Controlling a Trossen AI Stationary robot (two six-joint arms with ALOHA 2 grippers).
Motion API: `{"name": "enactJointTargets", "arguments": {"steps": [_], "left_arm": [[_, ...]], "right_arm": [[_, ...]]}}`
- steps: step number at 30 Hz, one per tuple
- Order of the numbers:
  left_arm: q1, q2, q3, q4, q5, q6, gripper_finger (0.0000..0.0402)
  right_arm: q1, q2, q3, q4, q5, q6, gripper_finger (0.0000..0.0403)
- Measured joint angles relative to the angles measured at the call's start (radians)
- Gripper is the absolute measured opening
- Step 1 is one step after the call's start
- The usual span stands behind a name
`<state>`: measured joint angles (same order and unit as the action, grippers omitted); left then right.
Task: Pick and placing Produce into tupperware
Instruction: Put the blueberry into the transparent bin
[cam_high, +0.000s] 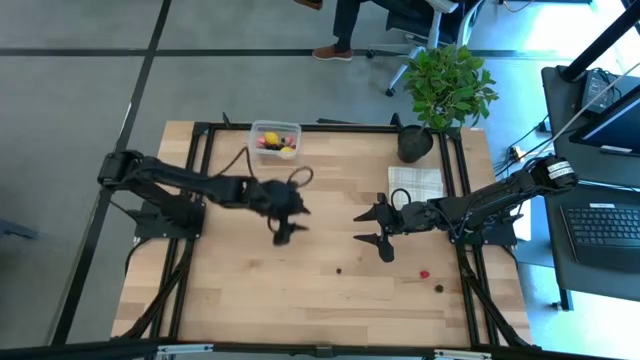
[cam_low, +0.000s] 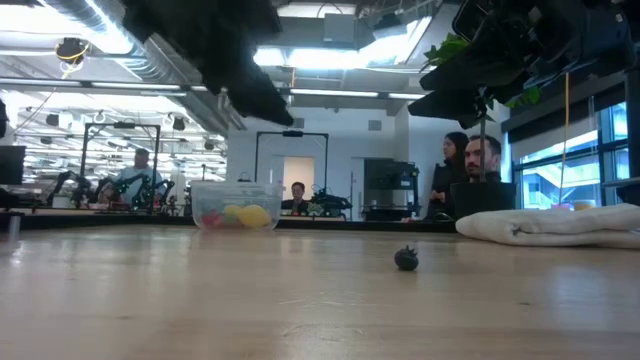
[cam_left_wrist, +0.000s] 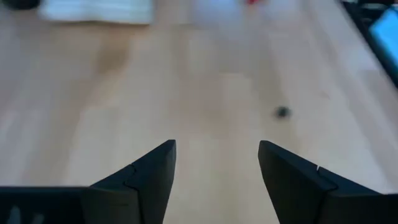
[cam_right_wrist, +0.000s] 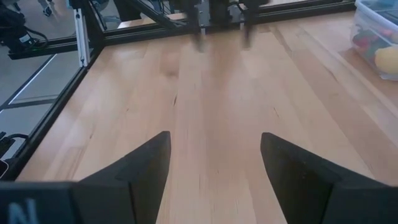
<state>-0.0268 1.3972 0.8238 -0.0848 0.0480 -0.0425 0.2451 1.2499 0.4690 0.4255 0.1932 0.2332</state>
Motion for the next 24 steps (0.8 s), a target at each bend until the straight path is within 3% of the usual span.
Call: {"name": "enactJointTargets", "arguments": {"steps": [5, 8, 19, 24], "left_arm": [[-0.115, 0.036, 0.0, 0.093, -0.013, 0.006, 0.0218], [-0.164, 0.1, 0.001, 0.248, -0.013, 0.04, 0.022], [-0.248, 0.493, 0.0, 0.853, -0.027, 0.102, 0.0207], [-0.245, 0.634, 0.0, 1.034, -0.049, 0.105, 0.0199]], "right_arm": [[0.0, 0.0, 0.0, 0.001, 0.0, 0.001, 0.0252], [0.0, 0.0, 0.0, 0.001, 0.0, -0.001, 0.0252], [0.012, 0.0, 0.0, -0.006, -0.004, -0.002, 0.0252], [0.021, 0.0, 0.0, -0.006, -0.003, 0.001, 0.0252]]}}
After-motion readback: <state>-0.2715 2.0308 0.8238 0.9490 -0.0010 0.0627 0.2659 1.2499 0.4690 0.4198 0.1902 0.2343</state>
